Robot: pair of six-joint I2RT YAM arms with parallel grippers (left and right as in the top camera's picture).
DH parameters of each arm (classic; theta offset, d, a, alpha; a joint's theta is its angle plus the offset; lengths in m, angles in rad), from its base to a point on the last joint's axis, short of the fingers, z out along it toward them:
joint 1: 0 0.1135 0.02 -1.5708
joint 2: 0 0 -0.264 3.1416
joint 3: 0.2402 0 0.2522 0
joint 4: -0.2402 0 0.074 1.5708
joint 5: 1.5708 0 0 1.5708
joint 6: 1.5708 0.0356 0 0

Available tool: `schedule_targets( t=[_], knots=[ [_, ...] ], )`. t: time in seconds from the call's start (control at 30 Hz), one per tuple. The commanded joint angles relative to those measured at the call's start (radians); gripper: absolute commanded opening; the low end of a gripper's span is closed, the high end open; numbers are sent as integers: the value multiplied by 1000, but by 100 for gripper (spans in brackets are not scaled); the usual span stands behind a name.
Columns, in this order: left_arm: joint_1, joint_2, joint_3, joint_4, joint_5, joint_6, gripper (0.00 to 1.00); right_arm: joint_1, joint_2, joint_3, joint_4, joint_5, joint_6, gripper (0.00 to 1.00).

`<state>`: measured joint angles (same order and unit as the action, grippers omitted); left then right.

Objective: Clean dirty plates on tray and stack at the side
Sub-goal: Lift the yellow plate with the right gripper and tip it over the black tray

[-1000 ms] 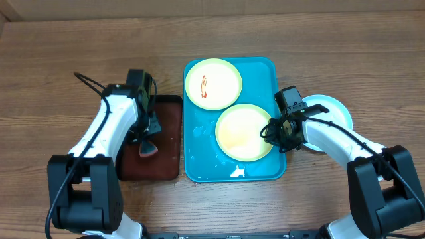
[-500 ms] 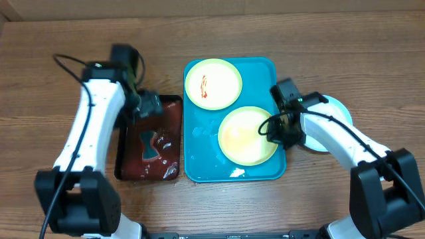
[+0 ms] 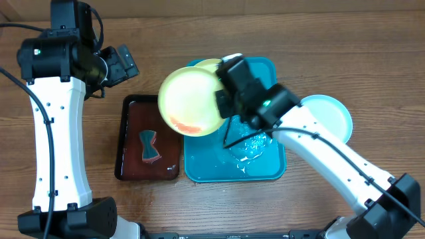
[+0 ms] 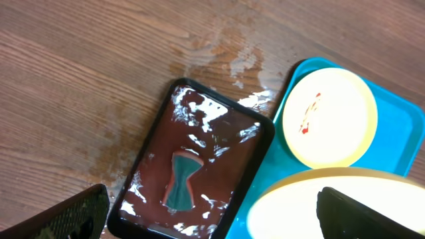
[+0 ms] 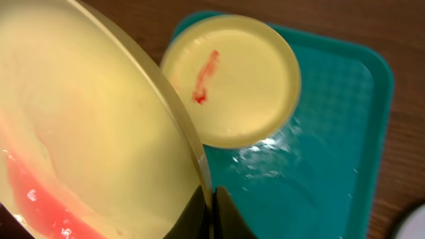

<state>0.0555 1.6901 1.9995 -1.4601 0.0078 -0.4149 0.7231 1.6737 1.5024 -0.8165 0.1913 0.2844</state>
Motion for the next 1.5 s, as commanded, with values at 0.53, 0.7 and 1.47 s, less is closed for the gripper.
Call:
schedule_targets(
  t=[0.53,0.7,1.47],
  knots=[
    [5,-20,23,-31,8,11,100,418,156,19,121,815,108,4],
    [5,-20,23,-31,8,11,100,495,156,19,116,968,108,4],
    [4,-20,23,-32,8,11,100,552,155,19,116,1091,74,4]
  ],
)
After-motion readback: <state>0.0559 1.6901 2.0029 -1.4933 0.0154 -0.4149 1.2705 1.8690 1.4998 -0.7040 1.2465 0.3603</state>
